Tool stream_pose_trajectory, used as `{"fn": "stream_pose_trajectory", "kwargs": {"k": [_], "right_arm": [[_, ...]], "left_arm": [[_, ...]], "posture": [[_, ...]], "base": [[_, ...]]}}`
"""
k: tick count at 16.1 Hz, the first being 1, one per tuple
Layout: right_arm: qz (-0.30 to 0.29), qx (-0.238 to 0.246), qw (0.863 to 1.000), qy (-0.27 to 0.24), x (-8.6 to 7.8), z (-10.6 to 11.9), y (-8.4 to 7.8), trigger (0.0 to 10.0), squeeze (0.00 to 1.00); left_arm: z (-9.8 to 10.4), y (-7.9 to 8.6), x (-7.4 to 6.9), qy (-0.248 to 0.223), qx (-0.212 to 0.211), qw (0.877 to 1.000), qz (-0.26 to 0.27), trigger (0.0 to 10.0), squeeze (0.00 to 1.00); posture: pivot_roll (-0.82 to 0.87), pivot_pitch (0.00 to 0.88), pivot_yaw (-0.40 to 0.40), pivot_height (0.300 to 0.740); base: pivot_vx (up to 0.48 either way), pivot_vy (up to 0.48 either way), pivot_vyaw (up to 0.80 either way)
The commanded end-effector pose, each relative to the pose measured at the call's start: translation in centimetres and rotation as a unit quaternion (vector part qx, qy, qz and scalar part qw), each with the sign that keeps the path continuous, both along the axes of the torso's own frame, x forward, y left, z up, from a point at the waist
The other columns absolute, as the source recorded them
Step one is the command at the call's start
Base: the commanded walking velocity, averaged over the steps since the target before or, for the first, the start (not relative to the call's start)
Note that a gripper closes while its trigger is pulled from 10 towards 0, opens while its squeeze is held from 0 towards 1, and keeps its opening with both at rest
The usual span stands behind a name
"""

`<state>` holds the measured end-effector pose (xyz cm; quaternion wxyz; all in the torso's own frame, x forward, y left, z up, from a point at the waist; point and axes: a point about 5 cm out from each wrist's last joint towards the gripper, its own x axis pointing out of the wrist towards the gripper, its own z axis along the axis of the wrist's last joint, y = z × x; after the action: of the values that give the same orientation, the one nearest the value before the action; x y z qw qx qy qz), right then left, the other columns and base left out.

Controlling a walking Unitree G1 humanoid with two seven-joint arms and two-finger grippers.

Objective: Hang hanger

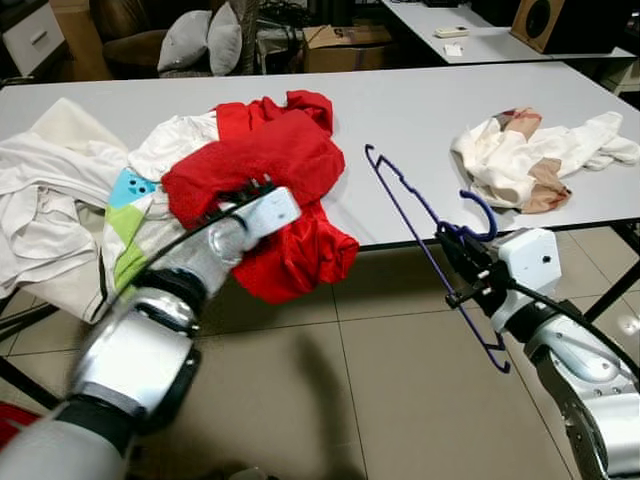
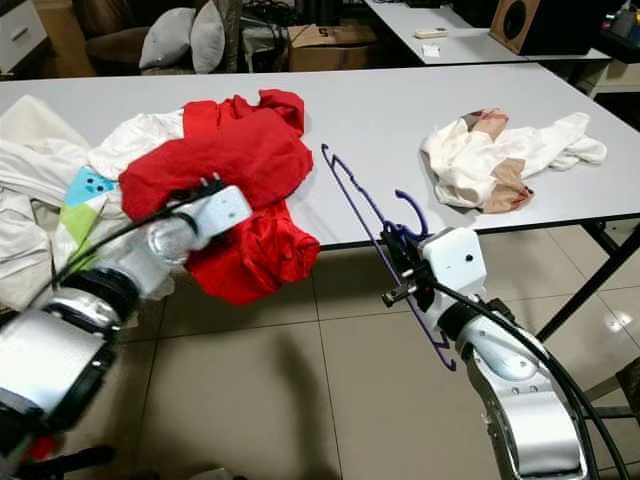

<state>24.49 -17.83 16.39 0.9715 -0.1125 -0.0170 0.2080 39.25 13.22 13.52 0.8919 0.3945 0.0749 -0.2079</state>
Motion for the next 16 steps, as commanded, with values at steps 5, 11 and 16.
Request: {"fn": "stream_pose_trajectory", "kwargs": {"k": [5, 11, 16], "right_arm": [[-0.009, 0.006, 1.0, -0.012, 0.1, 0.6, -0.5, 10.0, 0.0], [-0.076, 0.059, 0.995, 0.026, 0.4, -0.4, -0.9, 10.0, 0.0], [-0.076, 0.063, 0.995, 0.027, 1.5, -1.2, 0.4, 10.0, 0.0]], "left_arm": [[4.1, 0.8, 0.5, -0.02, -0.261, 0.964, -0.038, 10.0, 0.0], [4.9, 3.7, -1.1, -0.085, -0.347, 0.934, 0.012, 10.0, 0.0], [1.2, 3.6, -7.3, -0.099, -0.343, 0.931, 0.075, 10.0, 0.0]], "posture": [[-0.14, 0.0, 0.023, 0.74], [-0.09, 0.0, 0.006, 0.74], [-0.05, 0.0, -0.025, 0.74]], "base": [[0.0, 0.0, 0.0], [0.0, 0.0, 0.0], [0.43, 0.0, 0.0]]}}
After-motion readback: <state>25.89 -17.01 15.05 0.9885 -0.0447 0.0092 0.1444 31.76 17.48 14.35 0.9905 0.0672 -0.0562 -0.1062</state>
